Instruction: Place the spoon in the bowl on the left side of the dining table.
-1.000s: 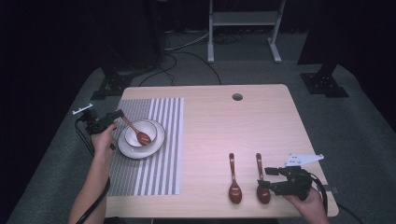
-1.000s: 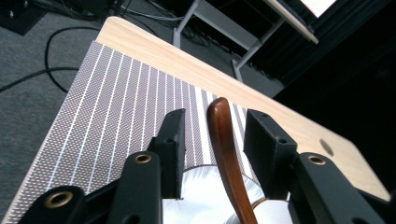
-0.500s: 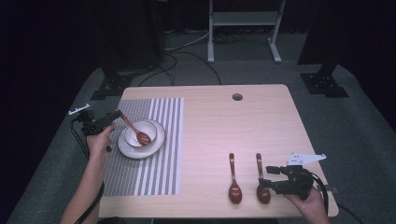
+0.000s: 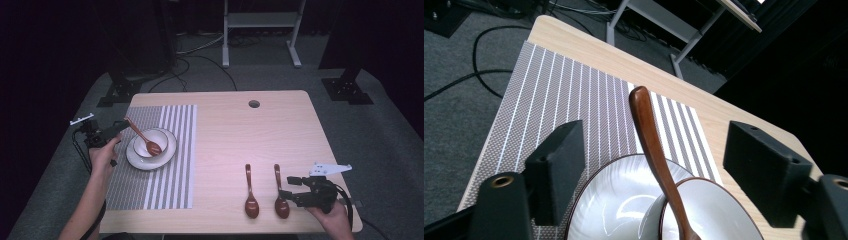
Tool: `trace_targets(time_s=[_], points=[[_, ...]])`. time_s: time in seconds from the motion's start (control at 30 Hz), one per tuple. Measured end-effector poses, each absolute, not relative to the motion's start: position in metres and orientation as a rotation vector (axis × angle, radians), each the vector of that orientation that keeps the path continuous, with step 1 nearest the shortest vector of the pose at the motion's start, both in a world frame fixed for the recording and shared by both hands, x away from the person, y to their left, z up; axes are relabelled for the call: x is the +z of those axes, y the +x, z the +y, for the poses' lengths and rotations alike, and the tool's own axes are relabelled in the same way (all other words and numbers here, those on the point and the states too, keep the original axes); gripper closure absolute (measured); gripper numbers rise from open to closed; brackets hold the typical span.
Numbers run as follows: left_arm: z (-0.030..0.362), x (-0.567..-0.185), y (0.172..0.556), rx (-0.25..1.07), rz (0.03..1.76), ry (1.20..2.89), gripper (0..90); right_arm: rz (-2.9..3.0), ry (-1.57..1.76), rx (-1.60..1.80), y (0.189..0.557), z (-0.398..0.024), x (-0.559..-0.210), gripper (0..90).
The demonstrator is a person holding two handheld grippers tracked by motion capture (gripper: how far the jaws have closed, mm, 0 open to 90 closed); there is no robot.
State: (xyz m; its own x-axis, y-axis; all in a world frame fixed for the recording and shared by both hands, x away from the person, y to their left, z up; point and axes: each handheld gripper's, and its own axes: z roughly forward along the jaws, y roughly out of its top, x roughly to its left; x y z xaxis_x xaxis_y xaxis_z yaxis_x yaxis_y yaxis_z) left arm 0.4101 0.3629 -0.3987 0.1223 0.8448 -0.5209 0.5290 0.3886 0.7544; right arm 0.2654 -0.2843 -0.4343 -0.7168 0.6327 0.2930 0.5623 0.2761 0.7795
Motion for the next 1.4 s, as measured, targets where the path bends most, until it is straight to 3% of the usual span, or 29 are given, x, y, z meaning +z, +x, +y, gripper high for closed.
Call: trace_targets(time_s=[0.63,0.87,1.4], points=[[0.353,-0.393,0.394,0.364,1.478,1.335,17.3,2.439,1.160,1.441,0.266,-0.285,-0.435,28.6],[0.347,-0.391,0.392,0.370,1.478,1.352,10.5,2.436,1.166,1.444,0.265,-0.286,-0.436,28.4],[0.326,-0.386,0.381,0.386,1.403,1.423,9.9,2.425,1.176,1.445,0.265,-0.289,-0.437,27.8]])
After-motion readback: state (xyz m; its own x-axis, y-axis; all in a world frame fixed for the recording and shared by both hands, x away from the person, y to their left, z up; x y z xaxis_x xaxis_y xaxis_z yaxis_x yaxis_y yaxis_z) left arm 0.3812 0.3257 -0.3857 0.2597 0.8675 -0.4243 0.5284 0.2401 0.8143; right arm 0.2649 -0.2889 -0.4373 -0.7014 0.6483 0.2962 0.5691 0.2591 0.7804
